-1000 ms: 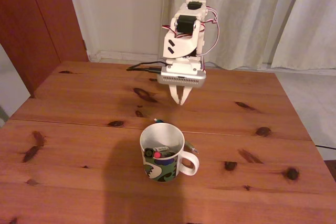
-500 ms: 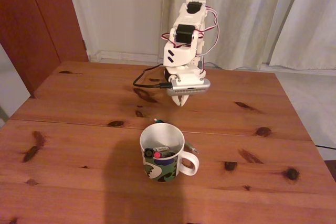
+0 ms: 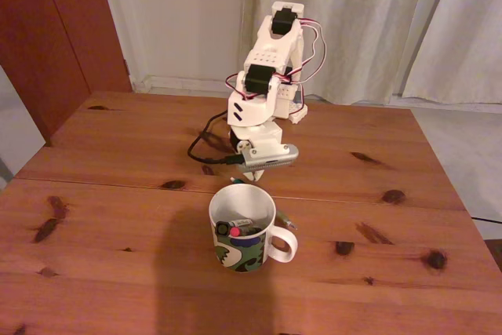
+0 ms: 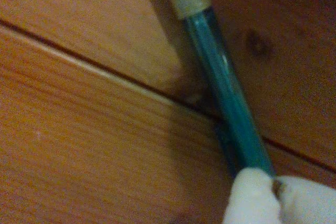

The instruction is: Clean up the desk and place the pens and markers into the cup

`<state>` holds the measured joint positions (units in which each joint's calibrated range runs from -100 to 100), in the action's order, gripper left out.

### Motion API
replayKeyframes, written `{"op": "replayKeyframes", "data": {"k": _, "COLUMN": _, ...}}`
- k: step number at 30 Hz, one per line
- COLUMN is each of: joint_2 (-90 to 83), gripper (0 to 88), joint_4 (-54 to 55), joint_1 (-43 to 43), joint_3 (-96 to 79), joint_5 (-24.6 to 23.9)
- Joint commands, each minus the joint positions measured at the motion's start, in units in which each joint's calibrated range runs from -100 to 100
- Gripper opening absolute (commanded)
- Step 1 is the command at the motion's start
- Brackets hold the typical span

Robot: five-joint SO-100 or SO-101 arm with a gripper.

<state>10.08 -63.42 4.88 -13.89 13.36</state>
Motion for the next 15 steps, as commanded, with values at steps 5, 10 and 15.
{"op": "replayKeyframes", "data": {"k": 5, "joint_2": 0.0, "gripper": 1.5, "joint_4": 1.4, "joint_1": -0.7, "joint_3": 2.7, "joint_5": 1.0}}
{"op": "replayKeyframes", "data": {"k": 10, "joint_2": 0.5, "gripper": 1.6, "joint_4": 1.4, "joint_1": -0.7, "joint_3": 1.4, "joint_5": 1.0}}
{"op": "replayKeyframes", "data": {"k": 15, "joint_2": 1.1, "gripper": 2.3, "joint_4": 1.5, "joint_1": -0.7, "joint_3": -0.6, "joint_5": 1.0}}
